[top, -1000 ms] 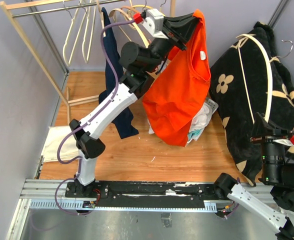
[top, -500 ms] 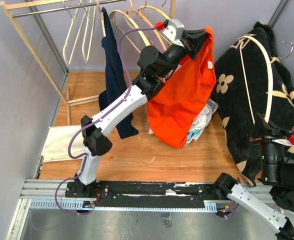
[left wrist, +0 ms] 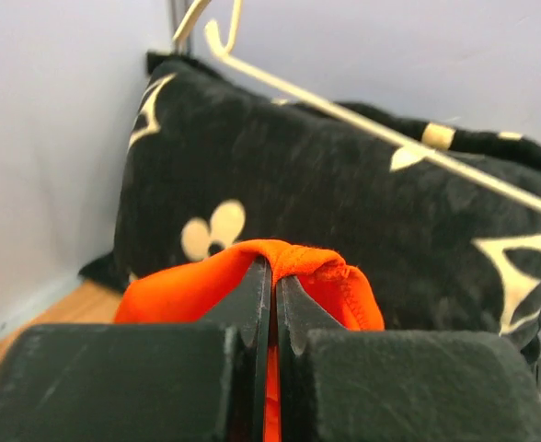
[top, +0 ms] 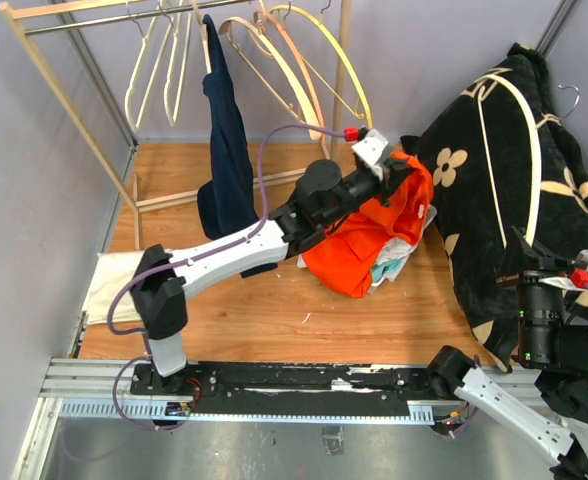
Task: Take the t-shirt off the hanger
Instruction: Place the T-shirt in the bin.
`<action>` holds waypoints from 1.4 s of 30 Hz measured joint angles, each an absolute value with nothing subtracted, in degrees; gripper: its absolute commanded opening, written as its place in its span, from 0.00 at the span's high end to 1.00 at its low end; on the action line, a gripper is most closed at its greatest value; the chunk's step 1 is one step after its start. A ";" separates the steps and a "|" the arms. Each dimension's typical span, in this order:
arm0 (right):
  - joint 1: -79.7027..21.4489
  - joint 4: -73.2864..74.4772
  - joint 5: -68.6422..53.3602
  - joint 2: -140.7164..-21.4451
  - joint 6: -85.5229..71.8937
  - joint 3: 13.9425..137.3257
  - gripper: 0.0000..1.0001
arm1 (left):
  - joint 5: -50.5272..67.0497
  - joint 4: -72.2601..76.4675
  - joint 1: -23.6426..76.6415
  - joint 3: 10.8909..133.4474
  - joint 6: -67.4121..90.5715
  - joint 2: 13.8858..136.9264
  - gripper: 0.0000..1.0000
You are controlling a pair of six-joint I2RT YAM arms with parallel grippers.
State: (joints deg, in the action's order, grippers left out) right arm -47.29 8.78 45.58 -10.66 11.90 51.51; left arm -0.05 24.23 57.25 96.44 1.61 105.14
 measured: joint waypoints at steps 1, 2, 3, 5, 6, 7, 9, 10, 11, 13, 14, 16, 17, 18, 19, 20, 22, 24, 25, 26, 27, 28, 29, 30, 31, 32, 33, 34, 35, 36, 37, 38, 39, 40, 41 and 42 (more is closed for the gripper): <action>-47.31 8.78 45.58 -10.66 11.90 51.44 0.99 | -1.50 25.23 57.21 90.63 2.33 102.91 0.99; -47.31 8.78 45.58 -10.66 11.90 51.33 0.99 | -1.80 25.23 57.10 89.69 2.48 101.36 0.99; -47.31 8.78 45.58 -10.66 11.92 51.18 0.99 | -2.66 26.20 57.08 86.78 3.09 99.70 0.99; -47.29 8.78 45.56 -10.68 11.90 51.03 0.99 | -4.32 26.98 56.86 81.84 4.29 96.64 1.00; -47.31 8.75 45.56 -10.70 11.90 50.96 0.99 | -4.95 27.09 56.82 80.25 4.75 95.64 1.00; -47.29 8.75 45.56 -10.72 11.88 50.89 0.99 | -5.69 27.35 56.80 78.56 5.39 94.65 0.99; -47.29 8.60 45.52 -10.98 11.88 50.74 0.99 | -6.79 27.35 56.82 76.42 6.24 93.78 0.99; -47.29 8.43 45.52 -11.25 11.86 50.65 0.99 | -7.25 27.31 56.82 75.46 6.59 93.67 1.00; -47.29 8.19 45.47 -11.57 11.84 50.48 0.99 | -7.73 27.20 56.82 74.61 6.83 93.65 0.99; -47.29 7.84 45.21 -12.21 11.81 50.02 0.99 | -8.56 26.57 56.82 72.64 7.40 93.78 0.99; -47.31 7.77 44.99 -12.53 11.79 49.78 0.99 | -9.02 26.33 56.82 71.75 7.62 94.00 0.99; -47.31 7.55 44.51 -13.19 11.57 49.17 0.99 | -9.82 25.87 56.82 70.19 8.03 94.67 0.99; -47.31 7.51 44.14 -13.47 11.44 48.86 0.99 | -10.22 25.52 56.82 69.65 8.10 95.18 0.99; -47.31 7.51 43.70 -13.72 11.31 48.49 0.99 | -10.63 25.06 56.82 69.30 8.23 95.83 0.99; -47.29 7.53 43.38 -13.98 11.07 48.07 0.99 | -10.98 24.69 56.82 69.17 8.29 96.60 1.00; -47.31 7.57 43.11 -14.22 10.92 47.75 0.99 | -11.35 24.27 56.82 69.17 8.43 97.41 1.00; -47.31 7.57 42.44 -14.50 10.66 47.16 0.99 | -11.99 23.64 56.82 69.21 8.54 99.31 0.99; -47.31 7.62 41.89 -14.52 10.48 46.89 0.99 | -12.38 22.65 56.82 69.45 8.86 101.41 0.99; -47.31 7.55 41.56 -14.52 10.48 46.89 0.99 | -12.58 21.87 56.82 69.95 9.08 102.76 1.00; -47.31 7.42 41.36 -14.50 10.46 46.89 0.99 | -12.69 21.17 56.82 70.50 9.30 104.12 0.99; -47.31 7.33 41.21 -14.46 10.44 46.92 0.99 | -12.84 20.47 56.82 71.02 9.47 105.30 0.99; -47.31 7.33 41.10 -14.46 10.44 46.89 0.99 | -12.95 19.81 56.80 71.68 9.69 106.59 0.99; -47.31 7.33 41.01 -14.46 10.44 46.89 0.99 | -12.97 19.07 56.66 72.40 9.98 107.94 1.00; -47.29 7.33 40.93 -14.46 10.44 46.89 0.99 | -12.93 18.48 56.53 73.10 10.44 109.19 0.99; -47.29 7.33 40.88 -14.46 10.44 46.89 0.99 | -12.84 17.80 56.42 73.69 10.81 110.19 1.00; -47.31 7.33 40.77 -14.44 10.44 46.89 0.99 | -12.62 17.12 56.21 74.52 11.38 111.42 0.99; -47.31 7.33 40.66 -14.41 10.44 46.89 0.99 | -12.29 16.69 55.94 75.09 11.92 112.27 0.99; -47.31 7.33 40.62 -14.41 10.44 46.89 0.99 | -11.94 16.47 55.61 75.42 12.36 112.88 0.99; -47.31 7.33 40.56 -14.41 10.46 46.92 0.99 | -11.64 16.25 55.24 75.66 12.86 113.32 1.00; -47.31 7.33 40.49 -14.39 10.46 46.89 0.99 | -11.27 16.14 54.87 75.77 13.41 113.60 1.00; -47.31 7.33 40.47 -14.39 10.44 46.89 0.99 | -10.94 16.12 54.59 75.77 13.78 113.73 0.99; -47.29 7.33 40.47 -14.39 10.46 46.89 0.99 | -10.50 16.05 54.28 75.77 14.22 113.78 1.00; -47.31 7.33 40.47 -14.39 10.46 46.89 0.99 | -10.22 16.01 54.08 75.77 14.50 113.80 0.99; -47.29 7.33 40.47 -14.39 10.44 46.92 0.99 | -9.89 15.92 53.95 75.77 14.76 113.80 0.99; -47.31 7.33 40.45 -14.39 10.46 46.92 0.99 | -9.63 15.86 53.87 75.77 14.92 113.80 0.99; -47.31 7.33 40.38 -14.39 10.44 46.89 0.99 | -9.32 15.70 53.80 75.77 15.14 113.80 0.99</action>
State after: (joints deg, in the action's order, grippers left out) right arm -47.31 7.33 40.38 -14.39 10.44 46.89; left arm -9.32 15.70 53.80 75.77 15.14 113.80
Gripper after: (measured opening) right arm 0.149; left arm 0.020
